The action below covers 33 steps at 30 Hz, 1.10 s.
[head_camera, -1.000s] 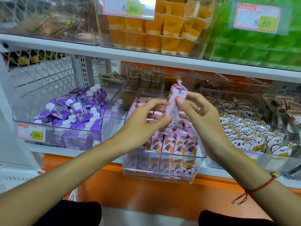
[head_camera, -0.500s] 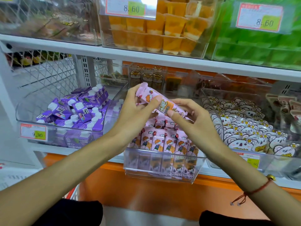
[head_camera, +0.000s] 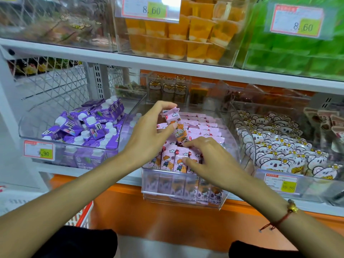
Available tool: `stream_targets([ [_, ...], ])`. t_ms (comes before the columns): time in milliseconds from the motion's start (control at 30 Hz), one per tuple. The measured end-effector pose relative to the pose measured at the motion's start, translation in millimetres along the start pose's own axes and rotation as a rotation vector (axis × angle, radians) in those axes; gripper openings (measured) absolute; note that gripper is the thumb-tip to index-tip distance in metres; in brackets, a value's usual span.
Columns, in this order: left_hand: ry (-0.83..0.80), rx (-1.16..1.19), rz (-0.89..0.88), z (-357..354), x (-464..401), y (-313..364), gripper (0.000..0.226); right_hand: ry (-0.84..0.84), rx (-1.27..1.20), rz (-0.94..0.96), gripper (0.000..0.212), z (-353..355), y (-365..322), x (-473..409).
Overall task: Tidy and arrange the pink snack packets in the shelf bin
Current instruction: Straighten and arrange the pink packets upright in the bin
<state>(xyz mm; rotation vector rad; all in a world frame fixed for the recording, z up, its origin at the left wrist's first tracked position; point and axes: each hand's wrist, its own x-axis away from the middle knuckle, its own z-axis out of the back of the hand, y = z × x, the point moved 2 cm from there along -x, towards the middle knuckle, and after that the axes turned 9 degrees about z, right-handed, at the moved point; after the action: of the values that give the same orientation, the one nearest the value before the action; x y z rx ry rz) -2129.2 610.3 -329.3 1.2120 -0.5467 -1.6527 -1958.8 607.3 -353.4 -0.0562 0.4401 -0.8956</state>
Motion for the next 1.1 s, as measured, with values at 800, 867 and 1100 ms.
stream_targets([
  [800, -0.401, -0.924, -0.202, -20, -31, -8, 0.020, 0.011, 0.077, 0.019, 0.046, 9, 1, 5],
  [867, -0.419, -0.926, -0.203, -18, -29, -7, 0.023, 0.008, 0.094, 0.009, 0.047, 9, 1, 5],
  [1100, -0.368, -0.825, -0.257, -12, -8, -5, 0.042, 0.068, 0.126, 0.007, 0.034, 26, 4, 5],
])
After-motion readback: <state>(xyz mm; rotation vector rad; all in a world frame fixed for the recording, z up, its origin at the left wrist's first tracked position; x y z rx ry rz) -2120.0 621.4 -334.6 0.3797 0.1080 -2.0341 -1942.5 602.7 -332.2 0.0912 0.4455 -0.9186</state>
